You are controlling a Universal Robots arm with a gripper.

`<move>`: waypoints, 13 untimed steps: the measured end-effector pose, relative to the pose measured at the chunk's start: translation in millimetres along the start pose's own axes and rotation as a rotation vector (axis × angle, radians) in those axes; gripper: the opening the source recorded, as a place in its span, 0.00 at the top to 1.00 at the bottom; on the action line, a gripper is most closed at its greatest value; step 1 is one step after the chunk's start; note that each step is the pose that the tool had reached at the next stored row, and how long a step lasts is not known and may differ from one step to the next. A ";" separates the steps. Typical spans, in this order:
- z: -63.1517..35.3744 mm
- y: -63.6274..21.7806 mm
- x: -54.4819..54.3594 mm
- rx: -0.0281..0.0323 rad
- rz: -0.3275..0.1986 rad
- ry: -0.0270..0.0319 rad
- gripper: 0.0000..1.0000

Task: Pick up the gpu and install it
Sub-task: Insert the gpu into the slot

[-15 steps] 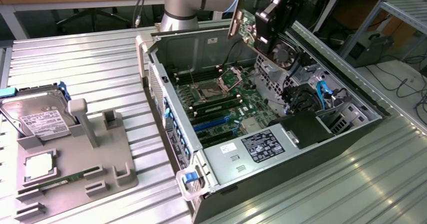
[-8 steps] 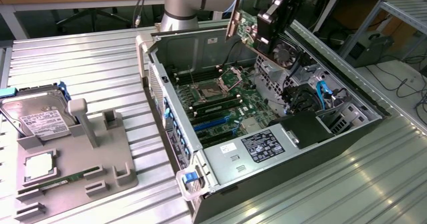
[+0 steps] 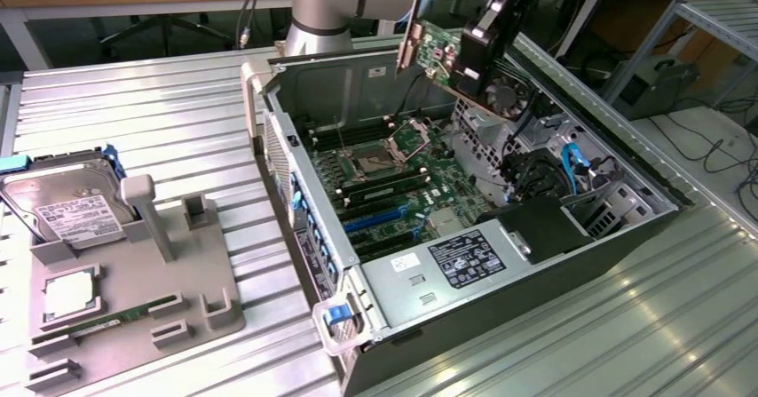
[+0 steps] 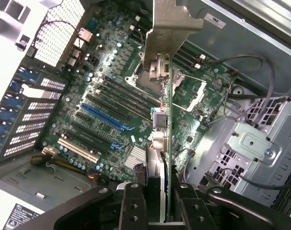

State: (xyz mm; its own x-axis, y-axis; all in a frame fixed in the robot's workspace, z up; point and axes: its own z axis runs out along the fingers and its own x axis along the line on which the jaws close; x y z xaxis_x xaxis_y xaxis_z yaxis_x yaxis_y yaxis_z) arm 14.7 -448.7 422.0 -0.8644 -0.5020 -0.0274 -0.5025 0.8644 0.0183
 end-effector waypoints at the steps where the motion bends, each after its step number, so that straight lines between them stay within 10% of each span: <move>1: 0.1 0.0 0.0 -0.0003 -0.011 0.0002 0.72; 13: 1.0 -0.5 0.3 -0.0038 -0.142 0.0026 0.72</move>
State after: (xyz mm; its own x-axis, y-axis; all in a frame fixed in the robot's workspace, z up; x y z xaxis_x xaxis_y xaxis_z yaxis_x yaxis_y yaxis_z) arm 14.7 -449.2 421.0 -0.7844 -0.6196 -0.0274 -0.6201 0.7843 0.0183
